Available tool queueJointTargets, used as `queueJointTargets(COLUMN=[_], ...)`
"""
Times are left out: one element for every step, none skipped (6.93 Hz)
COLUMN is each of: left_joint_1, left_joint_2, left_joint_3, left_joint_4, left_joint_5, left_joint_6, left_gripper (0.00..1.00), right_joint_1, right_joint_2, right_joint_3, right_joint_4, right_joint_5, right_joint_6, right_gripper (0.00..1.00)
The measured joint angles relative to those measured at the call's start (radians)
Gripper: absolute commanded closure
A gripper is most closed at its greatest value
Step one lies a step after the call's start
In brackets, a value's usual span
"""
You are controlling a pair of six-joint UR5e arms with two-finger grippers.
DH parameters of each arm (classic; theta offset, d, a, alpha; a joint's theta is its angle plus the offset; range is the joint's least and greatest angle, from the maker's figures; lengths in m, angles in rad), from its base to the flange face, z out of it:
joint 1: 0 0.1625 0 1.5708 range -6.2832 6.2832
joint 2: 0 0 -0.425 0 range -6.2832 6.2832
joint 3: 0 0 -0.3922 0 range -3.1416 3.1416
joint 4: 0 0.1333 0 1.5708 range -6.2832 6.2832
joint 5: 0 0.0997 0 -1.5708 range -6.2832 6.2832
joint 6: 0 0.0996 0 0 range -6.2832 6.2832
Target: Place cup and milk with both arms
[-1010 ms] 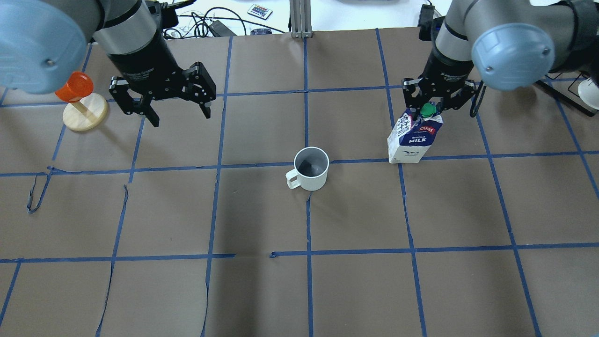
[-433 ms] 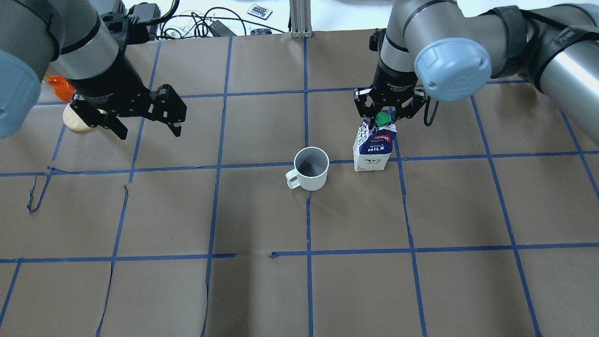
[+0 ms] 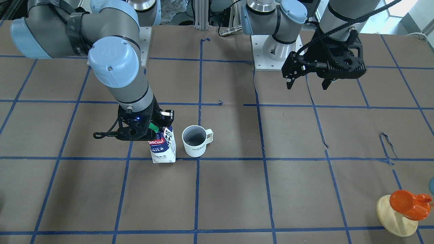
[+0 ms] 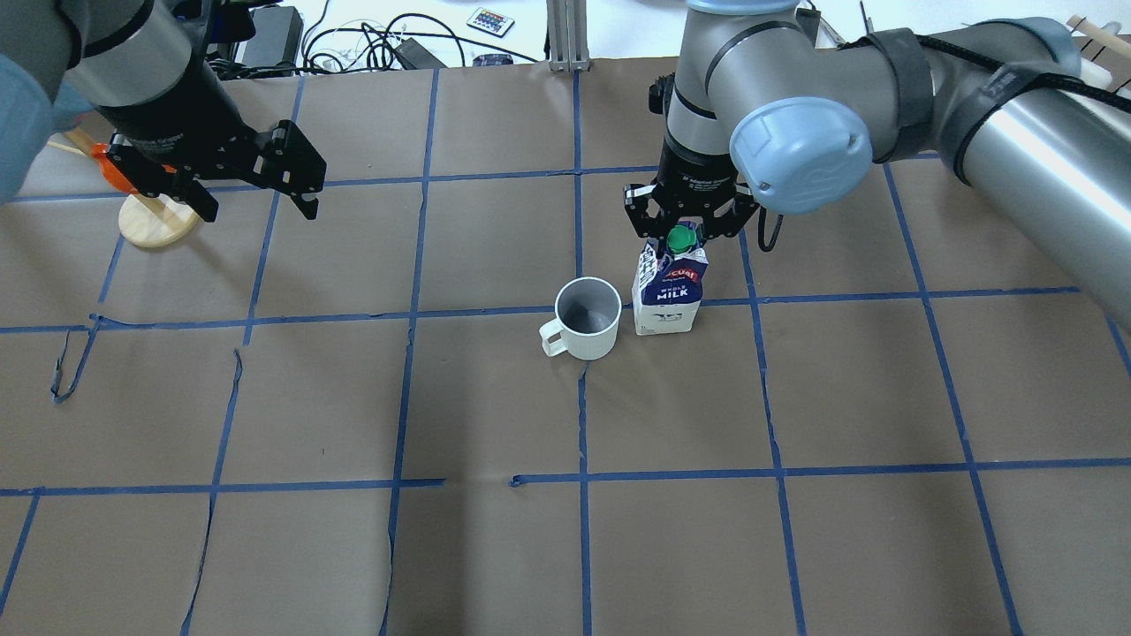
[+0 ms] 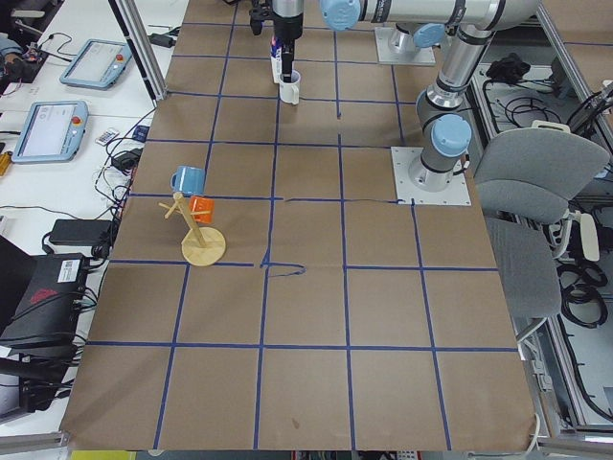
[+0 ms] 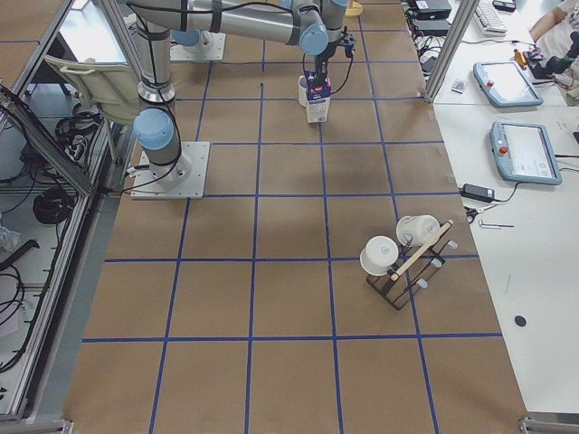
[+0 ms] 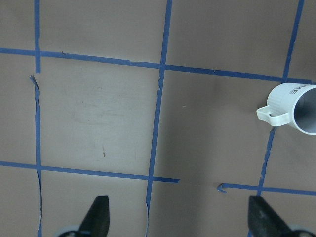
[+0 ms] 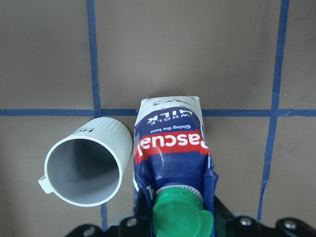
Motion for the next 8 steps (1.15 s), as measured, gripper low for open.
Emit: queueJointTargets(left_joint_1=[-0.001,-0.001,-0.001,-0.001,-0.001,-0.001,0.0,0.0], left_joint_2=[-0.007,-0.009,-0.009,-0.01,-0.01,-0.009,-0.009,-0.008], left_joint_3=[0.009,0.01,0.009,0.009,0.008,0.007,0.008,0.01], left_joint_4=[-0.002,-0.002,-0.002,-0.002,-0.001,0.001,0.004,0.006], left_joint_5=[0.0,-0.001,-0.003,-0.004,-0.004,-0.005,-0.005,-0.005], left_joint_6=[0.0,0.0,0.002,0.003,0.003,0.002,0.001,-0.007], left_gripper=[0.0,0.0,0.0,0.0,0.0,0.0,0.0,0.0], right_joint_1=[0.008,0.013,0.015,0.015,0.009,-0.006,-0.038,-0.08], right_joint_2=[0.005,0.007,0.008,0.007,-0.001,-0.019,-0.051,-0.088], right_joint_3=[0.001,0.003,0.005,0.003,0.0,-0.002,-0.001,0.0], right_joint_4=[-0.01,-0.014,-0.023,-0.034,-0.038,-0.035,-0.023,0.015], right_joint_5=[0.0,0.0,0.0,-0.001,-0.006,-0.015,-0.019,-0.02], right_joint_6=[0.0,0.001,0.001,0.001,-0.002,-0.008,-0.013,-0.016], right_gripper=[0.13,0.0,0.0,0.0,0.0,0.0,0.0,0.0])
